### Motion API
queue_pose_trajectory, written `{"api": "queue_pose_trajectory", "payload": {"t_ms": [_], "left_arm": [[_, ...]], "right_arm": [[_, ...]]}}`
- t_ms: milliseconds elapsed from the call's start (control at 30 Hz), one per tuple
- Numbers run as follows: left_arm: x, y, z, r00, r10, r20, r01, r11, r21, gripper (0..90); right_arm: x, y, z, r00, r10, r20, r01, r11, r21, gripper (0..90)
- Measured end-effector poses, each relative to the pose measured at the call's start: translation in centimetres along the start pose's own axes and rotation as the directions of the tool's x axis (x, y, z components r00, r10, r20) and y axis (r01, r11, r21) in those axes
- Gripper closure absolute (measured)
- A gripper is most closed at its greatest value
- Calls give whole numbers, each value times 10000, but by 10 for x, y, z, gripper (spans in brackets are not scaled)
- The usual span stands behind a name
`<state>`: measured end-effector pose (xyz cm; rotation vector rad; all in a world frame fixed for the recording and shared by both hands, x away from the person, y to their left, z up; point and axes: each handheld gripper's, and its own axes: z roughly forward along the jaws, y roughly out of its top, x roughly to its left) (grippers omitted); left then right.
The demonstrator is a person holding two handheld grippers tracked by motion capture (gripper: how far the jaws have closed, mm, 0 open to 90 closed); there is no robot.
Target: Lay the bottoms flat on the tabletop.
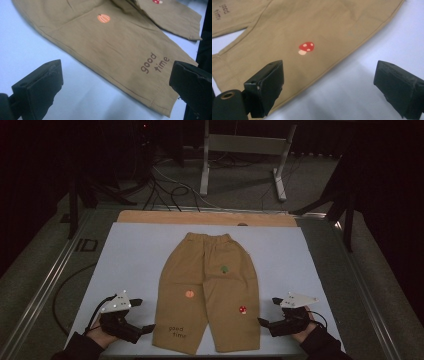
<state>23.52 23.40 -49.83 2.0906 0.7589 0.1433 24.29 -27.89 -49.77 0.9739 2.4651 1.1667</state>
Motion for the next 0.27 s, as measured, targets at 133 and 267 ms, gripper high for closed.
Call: {"api": "queue_pose_trajectory", "payload": {"t_ms": [133,267], "left_arm": [[0,-1,0,10000,-14,27,14,10000,-48,1],[0,0,0,10000,3,20,-3,10000,-58,1]], "right_arm": [[-2,-1,2,10000,33,18,-33,9999,106,92],[-1,-1,2,10000,48,-4,-48,9999,88,92]]}}
